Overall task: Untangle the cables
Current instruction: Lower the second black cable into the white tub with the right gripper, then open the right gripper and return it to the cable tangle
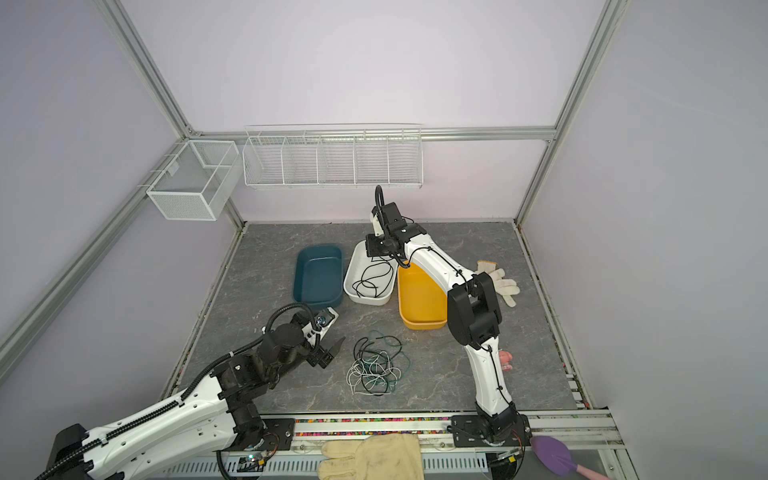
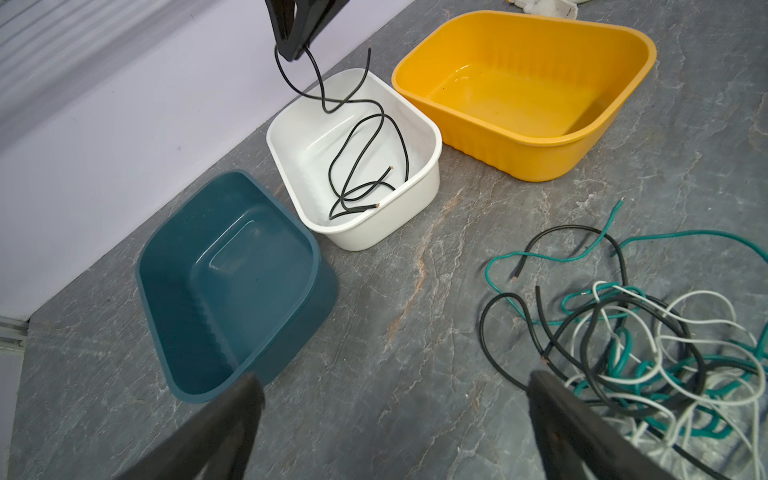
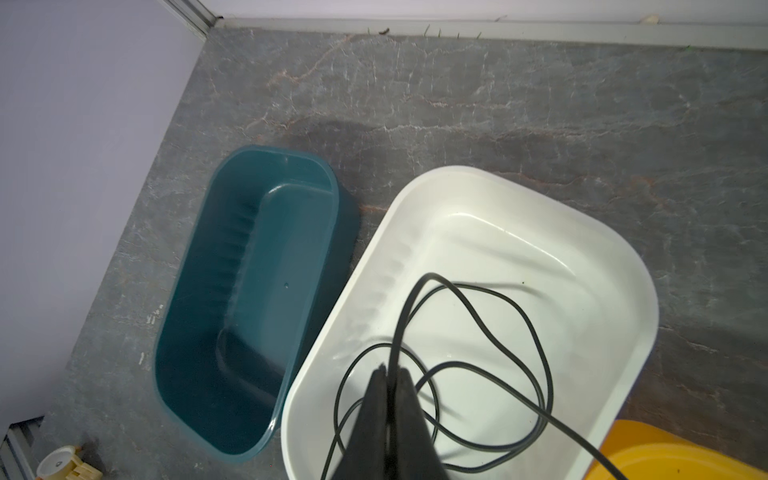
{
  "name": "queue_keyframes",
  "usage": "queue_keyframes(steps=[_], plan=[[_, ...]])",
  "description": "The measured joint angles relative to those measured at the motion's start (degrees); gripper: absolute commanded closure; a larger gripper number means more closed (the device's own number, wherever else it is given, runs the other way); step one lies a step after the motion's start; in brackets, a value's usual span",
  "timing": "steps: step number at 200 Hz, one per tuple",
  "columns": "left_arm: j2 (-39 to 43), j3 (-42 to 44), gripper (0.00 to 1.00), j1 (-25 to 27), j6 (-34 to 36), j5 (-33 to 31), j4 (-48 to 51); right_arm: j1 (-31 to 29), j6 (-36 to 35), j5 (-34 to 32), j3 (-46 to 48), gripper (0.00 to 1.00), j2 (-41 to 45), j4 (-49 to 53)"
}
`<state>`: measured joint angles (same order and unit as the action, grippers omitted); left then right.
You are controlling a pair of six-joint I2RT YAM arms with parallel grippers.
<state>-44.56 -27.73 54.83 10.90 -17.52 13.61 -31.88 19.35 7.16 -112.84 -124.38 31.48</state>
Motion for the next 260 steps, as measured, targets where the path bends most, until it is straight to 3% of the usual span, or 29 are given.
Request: queue_keyframes(steps=[68,109,172,197,260], plan=[[0.0,0.0,0.01,0.0,0.31,0.0,0.0,-0.02,0.37,-0.28,-2.12,0.92,-3.48,3.21],[-0.02,0.0,0.01,0.0,0.31,0.02,-0.02,-0.11,0.79,-0.46,-6.01,0.8,-3.65,7.1],[-0.79,0.0,0.01,0.0,0.28,0.72,0.0,-1.49,0.61,-0.87,-4.33,0.57,-2.08,11.21],[-1.2,0.0,0.01,0.0,0.26,1.36,0.0,-2.43,0.74,-0.9,3.32,0.36,4.83,10.67],[-2.27,-0.02,0.01,0.46,0.09,6.71,0.44,-6.73,1.62,-0.24,34.95,0.03,35.82,0.57]])
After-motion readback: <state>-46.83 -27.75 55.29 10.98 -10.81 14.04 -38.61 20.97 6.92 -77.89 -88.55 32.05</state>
